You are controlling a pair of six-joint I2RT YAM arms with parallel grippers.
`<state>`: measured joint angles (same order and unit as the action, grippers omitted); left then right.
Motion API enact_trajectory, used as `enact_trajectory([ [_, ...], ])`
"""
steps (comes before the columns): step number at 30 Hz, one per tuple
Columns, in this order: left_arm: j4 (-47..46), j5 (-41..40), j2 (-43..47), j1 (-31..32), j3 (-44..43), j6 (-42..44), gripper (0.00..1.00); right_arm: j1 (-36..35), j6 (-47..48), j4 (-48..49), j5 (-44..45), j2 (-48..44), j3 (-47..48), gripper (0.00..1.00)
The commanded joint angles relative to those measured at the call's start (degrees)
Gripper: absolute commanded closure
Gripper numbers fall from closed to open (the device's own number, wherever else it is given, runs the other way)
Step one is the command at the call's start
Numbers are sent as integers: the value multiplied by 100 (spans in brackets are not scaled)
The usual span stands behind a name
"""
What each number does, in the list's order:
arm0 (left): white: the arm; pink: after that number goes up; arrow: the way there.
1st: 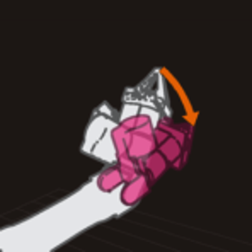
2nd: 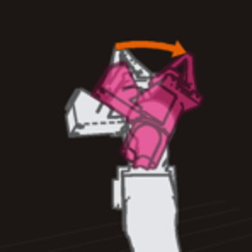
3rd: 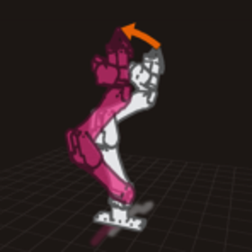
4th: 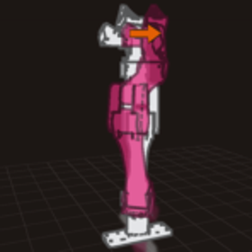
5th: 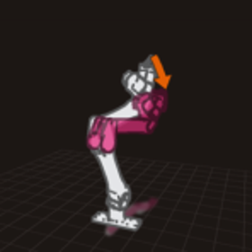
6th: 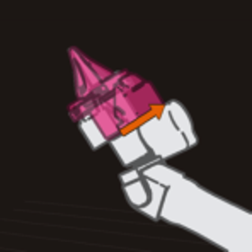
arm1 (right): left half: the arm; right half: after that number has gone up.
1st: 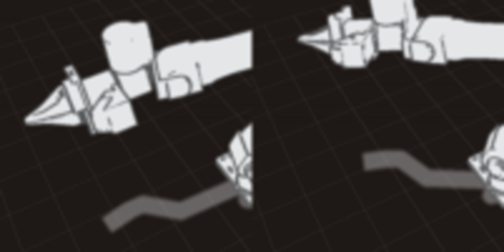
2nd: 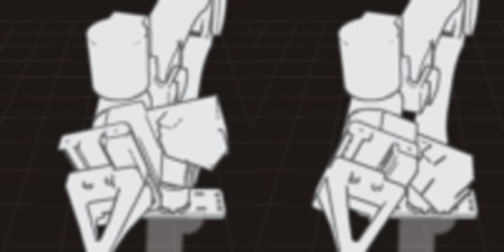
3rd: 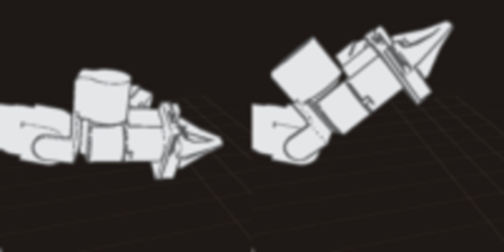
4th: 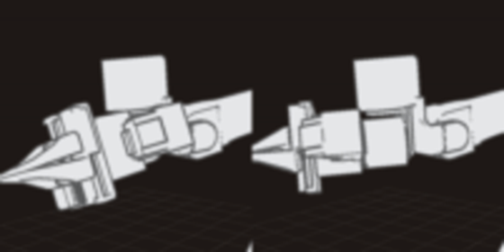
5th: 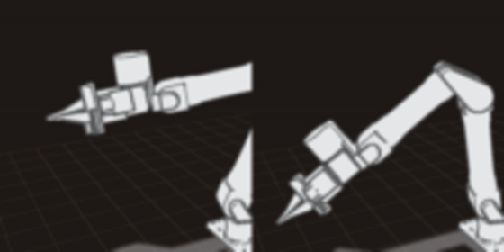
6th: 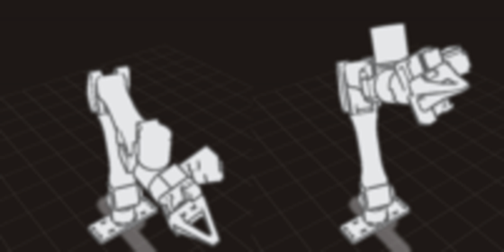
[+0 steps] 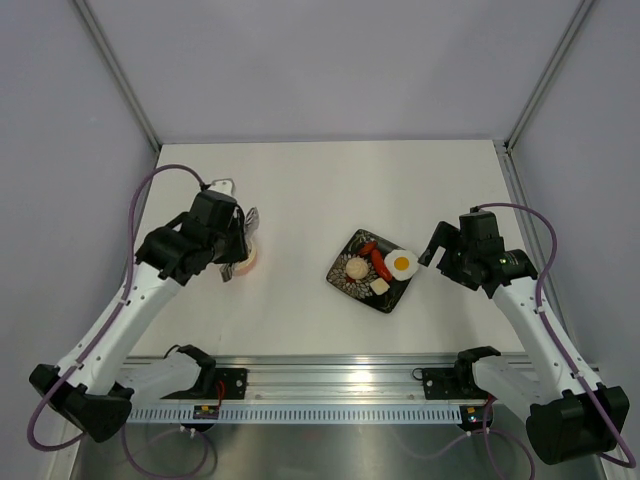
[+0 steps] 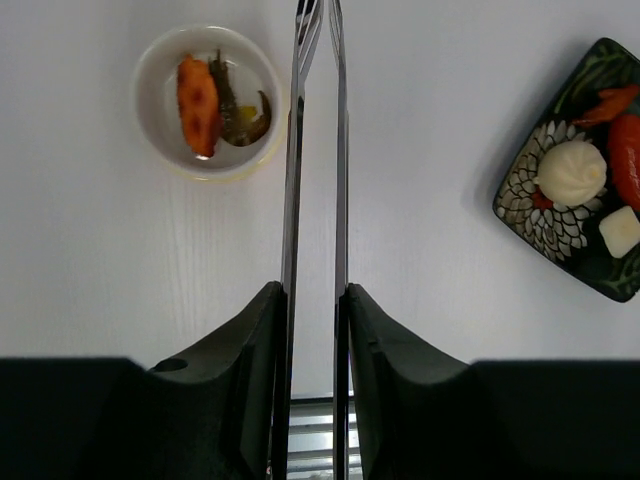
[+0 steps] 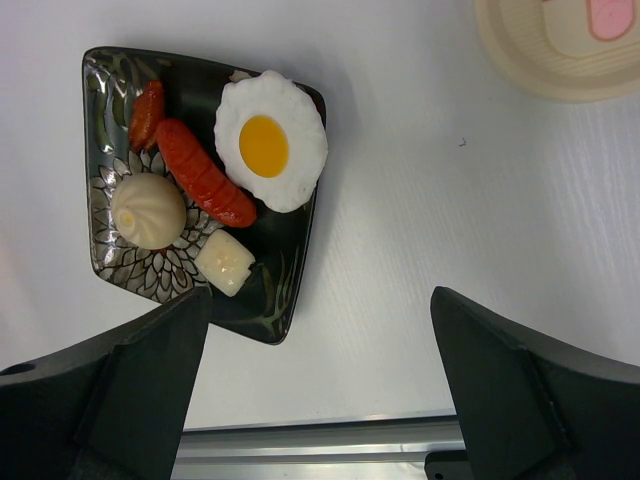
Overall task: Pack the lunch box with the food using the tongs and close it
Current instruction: Place the clamp at the center of the board.
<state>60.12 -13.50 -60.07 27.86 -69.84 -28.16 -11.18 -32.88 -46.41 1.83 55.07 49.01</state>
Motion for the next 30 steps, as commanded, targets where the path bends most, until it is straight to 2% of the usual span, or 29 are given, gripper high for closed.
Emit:
enact_trajectory([
  [1,-1095,-83,-110,316,163,-172,67,28,-25,36,-112,21,152,0],
  [9,-2495,14,-1066,475,121,-76,66,28,10,-61,-60,30,231,1],
  [12,-2654,-284,-1804,484,-327,-58,66,19,10,-96,-33,39,214,1],
  [17,-3216,-347,-2937,423,-906,118,66,28,10,-236,46,4,240,1],
  [22,-3857,-92,-3580,229,-1110,188,65,19,-60,-377,151,-119,249,1],
  [30,-4148,-144,-4635,115,-1760,329,63,28,-244,-562,336,179,407,1],
])
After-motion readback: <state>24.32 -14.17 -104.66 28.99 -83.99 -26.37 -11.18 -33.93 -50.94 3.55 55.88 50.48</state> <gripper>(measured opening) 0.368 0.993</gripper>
